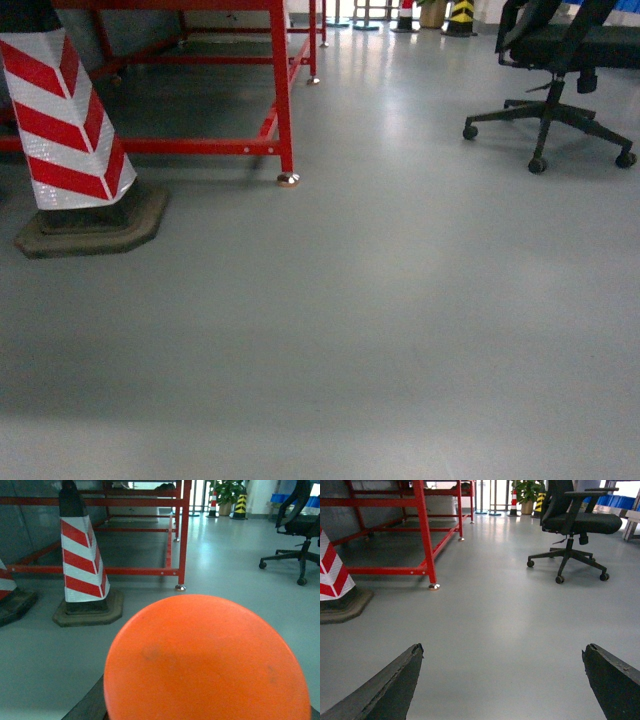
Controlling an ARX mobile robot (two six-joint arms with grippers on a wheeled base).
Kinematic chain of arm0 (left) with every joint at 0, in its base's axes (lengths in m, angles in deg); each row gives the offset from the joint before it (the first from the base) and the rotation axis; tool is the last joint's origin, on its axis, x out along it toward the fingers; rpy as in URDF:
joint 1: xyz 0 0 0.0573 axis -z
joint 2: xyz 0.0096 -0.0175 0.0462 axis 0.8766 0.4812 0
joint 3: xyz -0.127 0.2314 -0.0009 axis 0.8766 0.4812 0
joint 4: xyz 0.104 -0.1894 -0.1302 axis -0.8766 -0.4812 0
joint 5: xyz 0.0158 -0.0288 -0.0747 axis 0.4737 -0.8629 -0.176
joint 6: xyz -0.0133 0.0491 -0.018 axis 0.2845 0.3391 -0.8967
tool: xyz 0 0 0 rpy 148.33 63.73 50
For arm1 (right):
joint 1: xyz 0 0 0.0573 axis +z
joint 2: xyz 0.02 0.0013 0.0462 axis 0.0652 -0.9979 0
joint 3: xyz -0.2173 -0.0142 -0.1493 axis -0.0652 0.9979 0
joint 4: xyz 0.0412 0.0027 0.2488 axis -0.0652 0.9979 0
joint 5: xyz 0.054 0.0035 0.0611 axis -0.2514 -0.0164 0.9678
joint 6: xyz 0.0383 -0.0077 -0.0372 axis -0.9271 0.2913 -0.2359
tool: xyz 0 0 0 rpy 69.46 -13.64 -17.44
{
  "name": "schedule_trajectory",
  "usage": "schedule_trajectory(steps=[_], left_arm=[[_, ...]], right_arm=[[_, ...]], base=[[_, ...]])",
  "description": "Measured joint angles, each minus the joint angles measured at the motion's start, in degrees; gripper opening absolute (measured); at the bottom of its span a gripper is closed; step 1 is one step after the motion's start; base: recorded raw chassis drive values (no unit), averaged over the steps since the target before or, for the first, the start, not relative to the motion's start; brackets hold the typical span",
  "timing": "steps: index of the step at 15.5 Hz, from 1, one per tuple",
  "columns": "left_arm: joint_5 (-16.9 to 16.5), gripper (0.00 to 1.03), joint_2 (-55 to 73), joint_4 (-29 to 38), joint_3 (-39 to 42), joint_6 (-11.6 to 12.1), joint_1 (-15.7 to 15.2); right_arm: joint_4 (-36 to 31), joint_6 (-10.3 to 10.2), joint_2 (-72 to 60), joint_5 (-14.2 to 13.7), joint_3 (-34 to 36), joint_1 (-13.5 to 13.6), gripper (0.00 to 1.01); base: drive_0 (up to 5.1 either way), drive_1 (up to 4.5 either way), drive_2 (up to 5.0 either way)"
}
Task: Pick capacitor and pack into box
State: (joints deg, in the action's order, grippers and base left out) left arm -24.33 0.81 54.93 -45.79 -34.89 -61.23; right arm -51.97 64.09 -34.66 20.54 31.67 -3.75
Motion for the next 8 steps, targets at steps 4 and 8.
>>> schedule_trajectory(steps=[4, 8], left_arm=[[0.0, 0.44, 0.0, 0.0, 0.0, 0.0, 0.0], [0.0, 0.44, 0.0, -0.1, 0.0, 0.0, 0.0]], right_arm=[[-0.1, 0.0, 0.0, 0.0, 0.0, 0.0, 0.98], [0.1, 0.0, 0.0, 0.0, 0.0, 0.0, 0.98]], base=[[-5.1, 2.36, 2.4], [-5.1, 2.36, 2.4]])
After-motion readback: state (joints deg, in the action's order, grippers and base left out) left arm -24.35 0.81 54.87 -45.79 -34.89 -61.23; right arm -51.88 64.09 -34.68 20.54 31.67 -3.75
